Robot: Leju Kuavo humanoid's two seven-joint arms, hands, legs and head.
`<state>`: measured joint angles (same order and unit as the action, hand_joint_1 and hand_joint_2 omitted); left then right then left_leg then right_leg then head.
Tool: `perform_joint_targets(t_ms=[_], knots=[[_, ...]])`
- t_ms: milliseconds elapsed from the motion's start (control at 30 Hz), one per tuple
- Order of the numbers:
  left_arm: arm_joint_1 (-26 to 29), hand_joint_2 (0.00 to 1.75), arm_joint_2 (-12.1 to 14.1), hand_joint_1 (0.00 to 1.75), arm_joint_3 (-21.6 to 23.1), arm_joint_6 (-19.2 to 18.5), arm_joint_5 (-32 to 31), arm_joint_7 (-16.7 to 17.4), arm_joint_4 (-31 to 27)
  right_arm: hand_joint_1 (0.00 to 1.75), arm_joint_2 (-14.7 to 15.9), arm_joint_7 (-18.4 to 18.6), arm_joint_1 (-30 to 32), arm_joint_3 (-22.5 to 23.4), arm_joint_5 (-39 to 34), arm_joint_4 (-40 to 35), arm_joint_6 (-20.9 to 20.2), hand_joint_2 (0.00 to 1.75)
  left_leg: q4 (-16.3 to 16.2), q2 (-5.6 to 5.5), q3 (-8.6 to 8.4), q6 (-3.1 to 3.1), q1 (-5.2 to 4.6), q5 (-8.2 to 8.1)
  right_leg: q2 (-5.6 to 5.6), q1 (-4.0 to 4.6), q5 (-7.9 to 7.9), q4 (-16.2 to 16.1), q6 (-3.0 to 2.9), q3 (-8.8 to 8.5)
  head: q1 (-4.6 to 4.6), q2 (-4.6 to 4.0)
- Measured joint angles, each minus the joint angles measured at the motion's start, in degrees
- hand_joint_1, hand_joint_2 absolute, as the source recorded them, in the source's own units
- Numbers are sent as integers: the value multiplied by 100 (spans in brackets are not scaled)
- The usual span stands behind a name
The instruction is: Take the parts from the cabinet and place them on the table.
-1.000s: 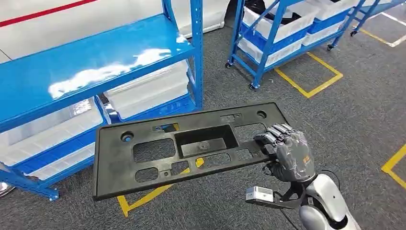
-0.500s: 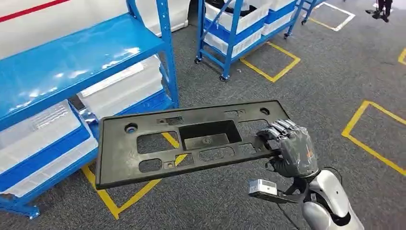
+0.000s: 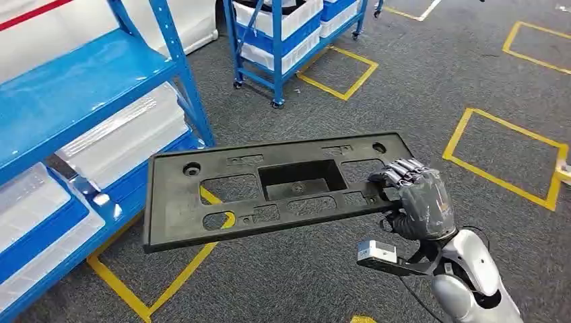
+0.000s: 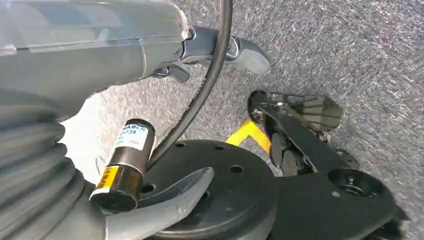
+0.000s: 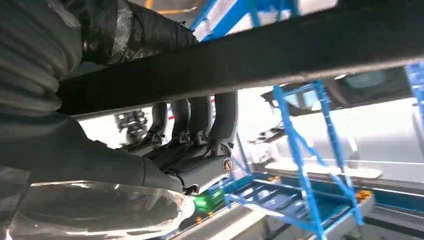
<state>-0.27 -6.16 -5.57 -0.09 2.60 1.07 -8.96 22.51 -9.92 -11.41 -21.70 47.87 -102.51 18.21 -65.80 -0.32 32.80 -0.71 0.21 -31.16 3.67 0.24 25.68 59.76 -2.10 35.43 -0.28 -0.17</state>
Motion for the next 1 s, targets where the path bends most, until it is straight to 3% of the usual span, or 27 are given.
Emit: perform_joint_targets(t_ms=[33,67,100,133,200,233,267,300,367,400,433,467,500,533,567,600,700,733,767,800,867,900,933,1000], knots=[[-2,175,2,0,0,0,0,0,0,175,2,7,0,0,0,0,-2,175,489,-183,-229,-39,0,179,61,0,-1,41,4,24,0,0],[0,175,13,0,-2,0,0,0,0,175,2,7,0,0,-2,0,-4,175,569,-460,-270,-61,21,51,106,-9,-20,55,36,65,6,0],[8,175,15,0,-2,0,0,0,0,175,9,7,-36,0,-7,2,-22,175,675,-465,-247,-48,25,100,174,-9,-35,103,71,120,4,0],[-6,175,15,0,-2,-2,0,0,0,175,9,7,-46,0,-18,0,-35,175,663,-402,-245,-59,-7,109,233,-52,-73,81,134,157,4,0],[-37,175,15,0,-2,-13,0,0,0,175,46,15,-44,11,-22,0,-48,175,716,-281,-276,-114,-18,176,382,-60,-149,27,230,174,4,0],[-33,175,7,0,-2,-20,0,0,0,175,85,18,-45,24,-24,4,-55,175,808,-190,-295,-143,44,252,288,-59,-124,53,229,184,2,0],[-18,175,13,0,-2,-22,0,-2,0,175,112,33,-68,53,-24,4,-59,175,845,-109,-301,-175,37,282,-15,-30,15,179,260,250,31,0],[-6,175,15,0,-2,-24,0,-2,-2,175,138,33,-98,68,-24,11,-63,175,849,-25,-276,-197,30,301,-214,-46,272,539,304,425,37,0],[11,175,17,0,-4,-26,0,-2,0,175,138,52,-100,76,-33,35,-85,175,835,129,-233,-192,25,305,-322,-102,665,1396,379,791,39,0],[13,175,17,0,-4,-28,-2,-2,0,175,140,61,-98,81,-46,50,-107,175,827,209,-221,-191,26,305,-336,-129,724,1635,410,876,42,0],[11,175,17,0,-4,-28,-2,-2,0,175,144,79,-99,98,-57,70,-133,175,821,288,-216,-185,26,304,-345,-160,656,1613,437,829,42,0],[6,175,17,0,-4,-31,-2,0,0,175,160,83,-99,116,-72,87,-155,175,813,360,-216,-172,31,295,-374,-187,484,1321,457,644,39,0],[0,175,17,0,-4,-33,-4,0,0,175,186,83,-100,140,-98,98,-177,175,804,424,-221,-152,38,282,-430,-209,258,820,471,335,42,0],[-4,175,17,0,-4,-33,-7,0,-2,175,210,85,-106,168,-125,101,-192,175,783,478,-230,-122,42,263,-580,-215,53,248,480,-8,41,0],[-5,175,26,0,-6,-33,-9,0,-2,175,219,85,-121,188,-142,109,-201,175,784,520,-234,-82,27,250,-823,-156,181,14,442,-106,44,0],[-5,175,28,0,-7,-33,-9,0,-2,175,230,85,-126,195,-151,114,-208,175,758,560,-238,-34,-6,236,-774,-130,97,-33,383,-106,35,0],[-41,175,28,0,-9,-35,-9,2,-2,175,258,92,-155,221,-160,142,-234,175,804,714,-277,69,3,242,-584,-86,93,1,268,-43,37,0],[-39,175,22,0,-9,-35,-7,2,-2,175,275,87,-157,229,-164,142,-242,175,773,667,-255,119,33,186,-522,-145,57,-53,196,-67,33,0],[-34,175,24,0,-11,-35,0,2,-2,175,275,85,-169,238,-173,140,-247,175,644,388,-223,132,49,72,-478,-131,45,-66,163,-67,37,0],[-26,175,24,0,-11,-33,2,2,-2,175,275,85,-191,243,-186,142,-264,175,280,195,-65,117,51,-172,-435,-123,33,-66,104,-52,33,0],[-10,175,24,0,-15,-31,26,2,-2,175,271,88,-200,243,-219,166,-290,175,-647,78,372,102,40,-593,-308,-83,17,-66,67,-24,33,0],[-11,175,24,0,-15,-31,28,2,-2,175,264,87,-199,243,-232,181,-306,175,-967,65,536,90,33,-664,-233,-59,13,-61,63,-16,35,0],[-11,175,24,0,-20,-31,35,2,-2,175,264,87,-200,245,-243,199,-317,175,-1023,58,576,67,33,-593,-150,-41,12,-55,61,-16,35,0],[6,175,24,0,-28,-9,37,11,-2,175,264,103,-199,251,-251,221,-339,175,-409,27,313,8,29,-136,13,-22,12,-30,61,-20,35,0]])
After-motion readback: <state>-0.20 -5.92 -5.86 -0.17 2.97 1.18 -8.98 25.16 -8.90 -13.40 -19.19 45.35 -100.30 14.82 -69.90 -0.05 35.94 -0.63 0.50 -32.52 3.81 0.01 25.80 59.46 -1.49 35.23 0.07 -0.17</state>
